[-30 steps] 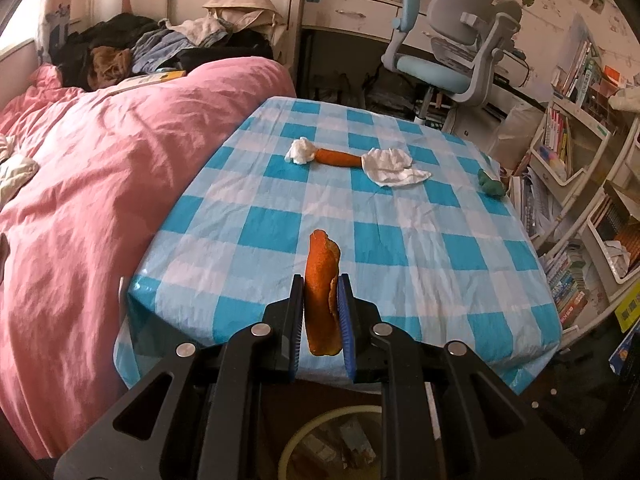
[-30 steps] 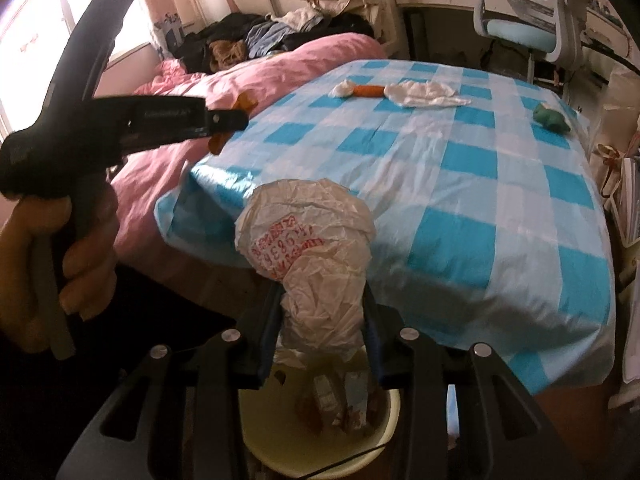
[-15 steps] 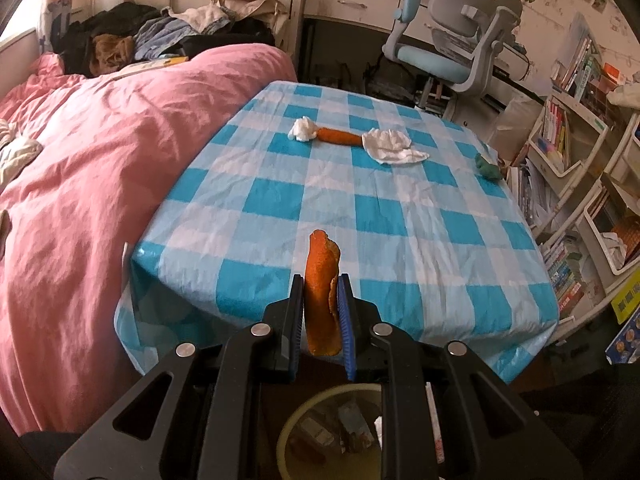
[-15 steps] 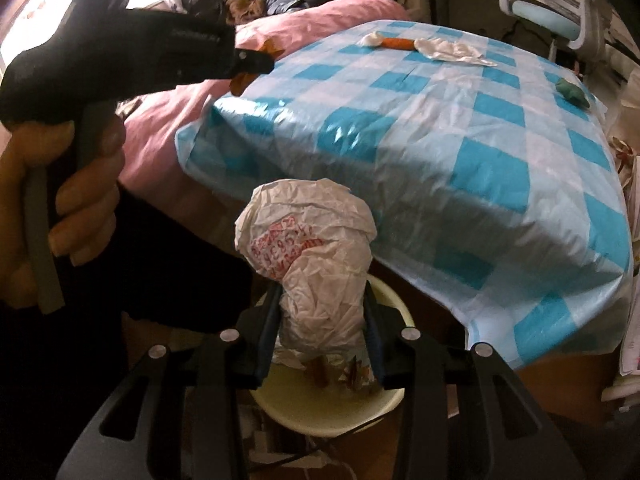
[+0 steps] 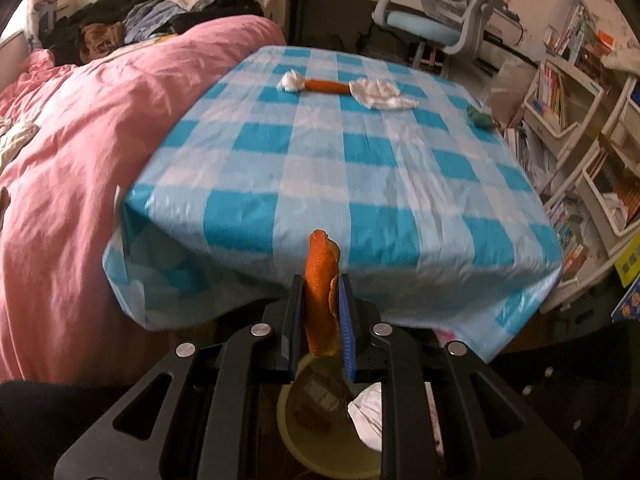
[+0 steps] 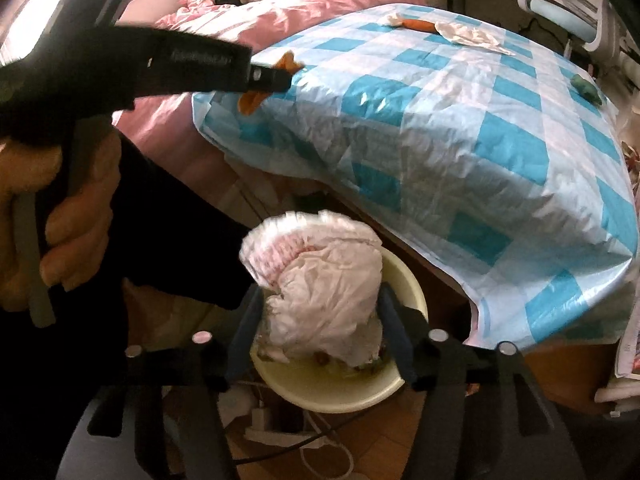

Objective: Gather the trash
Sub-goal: 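Carry the white bag and orange scrap toward the bin with both grippers, then open both grippers over the bin to drop the bag and orange scrap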

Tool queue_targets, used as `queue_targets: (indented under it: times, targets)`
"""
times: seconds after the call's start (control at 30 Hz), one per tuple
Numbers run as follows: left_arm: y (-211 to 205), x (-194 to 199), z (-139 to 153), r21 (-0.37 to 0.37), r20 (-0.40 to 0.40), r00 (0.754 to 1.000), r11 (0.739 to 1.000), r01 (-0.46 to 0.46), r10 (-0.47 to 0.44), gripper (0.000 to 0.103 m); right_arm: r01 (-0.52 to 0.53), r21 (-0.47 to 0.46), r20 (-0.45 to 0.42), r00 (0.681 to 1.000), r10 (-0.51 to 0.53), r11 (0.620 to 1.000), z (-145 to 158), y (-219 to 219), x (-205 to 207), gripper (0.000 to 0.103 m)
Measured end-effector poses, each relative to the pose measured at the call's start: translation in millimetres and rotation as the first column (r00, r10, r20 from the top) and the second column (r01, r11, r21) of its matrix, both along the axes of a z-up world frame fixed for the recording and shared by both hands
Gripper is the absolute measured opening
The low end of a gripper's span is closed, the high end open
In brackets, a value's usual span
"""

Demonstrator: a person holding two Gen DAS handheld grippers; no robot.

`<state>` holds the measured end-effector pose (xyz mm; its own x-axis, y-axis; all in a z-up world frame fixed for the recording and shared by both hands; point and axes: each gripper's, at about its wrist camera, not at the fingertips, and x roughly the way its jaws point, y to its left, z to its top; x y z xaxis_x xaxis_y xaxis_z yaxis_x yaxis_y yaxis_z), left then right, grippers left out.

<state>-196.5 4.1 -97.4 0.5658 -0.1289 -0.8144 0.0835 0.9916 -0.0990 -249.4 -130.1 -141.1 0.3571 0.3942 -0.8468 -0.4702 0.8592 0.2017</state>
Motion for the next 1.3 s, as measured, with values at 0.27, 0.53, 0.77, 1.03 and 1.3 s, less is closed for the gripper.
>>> queue_targets:
  times: [0.27, 0.53, 0.77, 1.03, 1.3]
  targets:
    - [-5, -22, -20, 0.014, -0.082, 0.996, 0.999, 0.029, -0.028, 0.015, 0.073, 0.033, 0.027, 0.997, -0.074, 0.997, 7, -14, 0, 0.072]
    - [-8, -33, -27, 0.016, -0.116, 0.992, 0.999, 0.047, -0.045, 0.032, 0.13, 0.076, 0.1, 0.985, -0.138, 0.989, 21, -24, -3, 0.075]
    - [0, -32, -8, 0.049, 0.001, 1.0, 0.998, -0.031, 0.031, 0.063, 0.277, 0.132, 0.229, 0.926, -0.301, 0.952, 41, -46, -3, 0.085]
    - [12, -31, 12, 0.045, 0.104, 0.988, 0.992, -0.118, 0.113, 0.085, 0.303, 0.137, 0.282, 0.901, -0.331, 0.943, 48, -46, 1, 0.089]
    - [18, -32, 21, 0.019, 0.153, 0.975, 0.986, -0.164, 0.159, 0.09, 0.277, 0.108, 0.302, 0.906, -0.297, 0.955, 47, -33, 5, 0.089]
